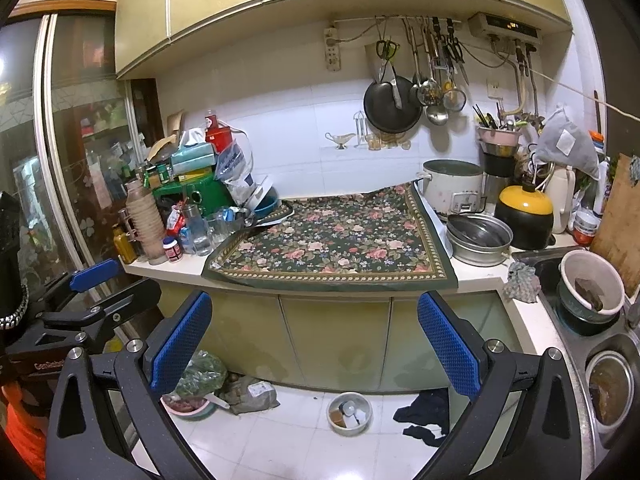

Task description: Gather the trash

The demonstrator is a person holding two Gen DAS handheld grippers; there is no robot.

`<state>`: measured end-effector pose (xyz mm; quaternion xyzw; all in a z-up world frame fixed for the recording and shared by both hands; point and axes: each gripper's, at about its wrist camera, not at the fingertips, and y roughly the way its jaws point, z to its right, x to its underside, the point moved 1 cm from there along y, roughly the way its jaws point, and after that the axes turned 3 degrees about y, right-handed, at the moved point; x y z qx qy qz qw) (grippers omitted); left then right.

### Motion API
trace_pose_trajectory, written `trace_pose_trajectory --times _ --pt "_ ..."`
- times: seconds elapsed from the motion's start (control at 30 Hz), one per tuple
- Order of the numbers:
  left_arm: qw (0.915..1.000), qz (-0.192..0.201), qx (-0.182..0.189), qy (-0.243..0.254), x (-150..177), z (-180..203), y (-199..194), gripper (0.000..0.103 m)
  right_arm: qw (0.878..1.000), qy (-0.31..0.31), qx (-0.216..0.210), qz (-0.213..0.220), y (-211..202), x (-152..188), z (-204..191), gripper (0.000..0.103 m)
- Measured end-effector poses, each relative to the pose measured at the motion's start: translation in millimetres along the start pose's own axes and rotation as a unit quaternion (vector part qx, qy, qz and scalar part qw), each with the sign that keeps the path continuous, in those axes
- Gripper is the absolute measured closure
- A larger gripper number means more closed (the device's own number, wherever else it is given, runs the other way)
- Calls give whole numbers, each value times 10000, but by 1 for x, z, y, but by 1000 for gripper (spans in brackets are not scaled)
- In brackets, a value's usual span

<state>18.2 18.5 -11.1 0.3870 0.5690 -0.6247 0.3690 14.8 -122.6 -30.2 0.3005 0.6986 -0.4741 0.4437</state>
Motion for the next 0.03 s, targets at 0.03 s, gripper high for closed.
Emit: trace_pose_trajectory --times 0.03 --pt "10000 -11 -29 -8 -1 0 4 1 10000 20 -19 -24 4 -2 2 1"
